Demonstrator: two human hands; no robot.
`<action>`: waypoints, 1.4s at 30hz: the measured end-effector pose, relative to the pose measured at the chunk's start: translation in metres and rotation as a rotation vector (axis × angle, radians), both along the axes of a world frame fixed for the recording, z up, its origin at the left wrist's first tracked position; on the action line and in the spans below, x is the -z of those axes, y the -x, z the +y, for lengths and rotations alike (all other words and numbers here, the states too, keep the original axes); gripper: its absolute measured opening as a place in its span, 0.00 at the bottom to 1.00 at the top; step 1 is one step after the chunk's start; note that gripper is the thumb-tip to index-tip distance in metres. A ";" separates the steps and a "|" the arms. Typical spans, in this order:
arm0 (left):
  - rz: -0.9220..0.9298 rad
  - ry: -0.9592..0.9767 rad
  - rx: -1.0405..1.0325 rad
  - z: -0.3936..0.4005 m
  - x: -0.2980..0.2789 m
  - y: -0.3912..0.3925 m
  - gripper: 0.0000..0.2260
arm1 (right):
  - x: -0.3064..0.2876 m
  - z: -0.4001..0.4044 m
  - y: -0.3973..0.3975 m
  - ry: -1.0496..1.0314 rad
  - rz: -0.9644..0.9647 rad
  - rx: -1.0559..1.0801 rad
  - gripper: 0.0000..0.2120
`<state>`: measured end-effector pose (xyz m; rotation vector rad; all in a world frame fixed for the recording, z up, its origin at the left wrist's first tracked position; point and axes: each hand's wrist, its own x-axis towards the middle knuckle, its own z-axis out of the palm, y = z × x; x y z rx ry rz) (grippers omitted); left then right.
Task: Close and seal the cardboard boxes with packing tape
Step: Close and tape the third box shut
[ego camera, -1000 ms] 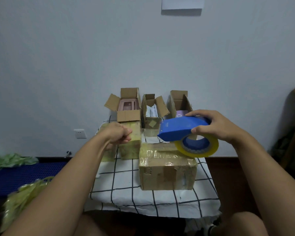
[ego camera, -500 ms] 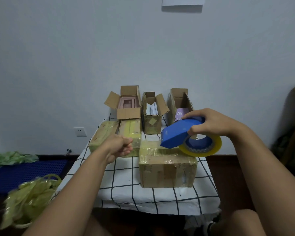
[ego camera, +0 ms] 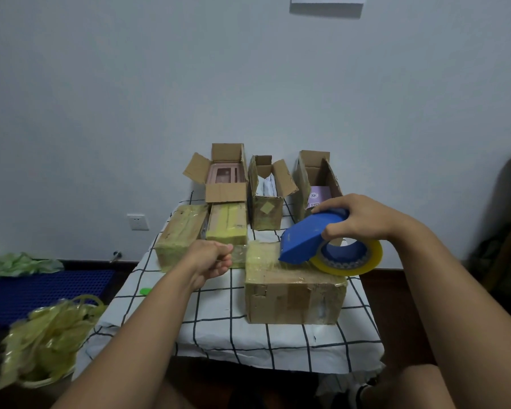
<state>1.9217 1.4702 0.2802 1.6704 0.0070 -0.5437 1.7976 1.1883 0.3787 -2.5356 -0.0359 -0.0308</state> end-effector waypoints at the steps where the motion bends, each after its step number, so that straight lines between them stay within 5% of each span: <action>1: 0.005 0.007 0.000 0.000 0.002 -0.001 0.04 | 0.001 0.001 0.000 0.003 0.003 -0.001 0.25; 14: 0.130 0.052 0.039 -0.020 0.046 0.017 0.07 | 0.006 0.003 -0.003 0.011 -0.004 0.012 0.24; 19: -0.142 -0.221 0.014 -0.038 0.049 0.021 0.07 | 0.012 0.002 -0.004 0.021 -0.033 0.017 0.25; 22: -0.257 -0.480 0.080 -0.033 0.052 0.020 0.19 | 0.012 0.004 -0.006 0.019 -0.027 0.012 0.24; 26: -0.339 -0.191 -0.053 -0.027 0.044 0.044 0.12 | 0.013 0.003 -0.006 0.032 -0.029 0.014 0.23; 28: -0.358 -0.073 0.065 -0.028 0.035 0.064 0.18 | 0.014 0.001 -0.005 0.016 -0.038 0.020 0.22; 32: -0.558 -0.261 0.288 -0.035 0.044 0.079 0.43 | 0.013 0.000 -0.002 -0.006 -0.042 0.031 0.23; 42: -0.696 -0.417 0.290 -0.014 0.035 0.068 0.47 | -0.008 0.018 0.005 0.028 -0.091 -0.003 0.23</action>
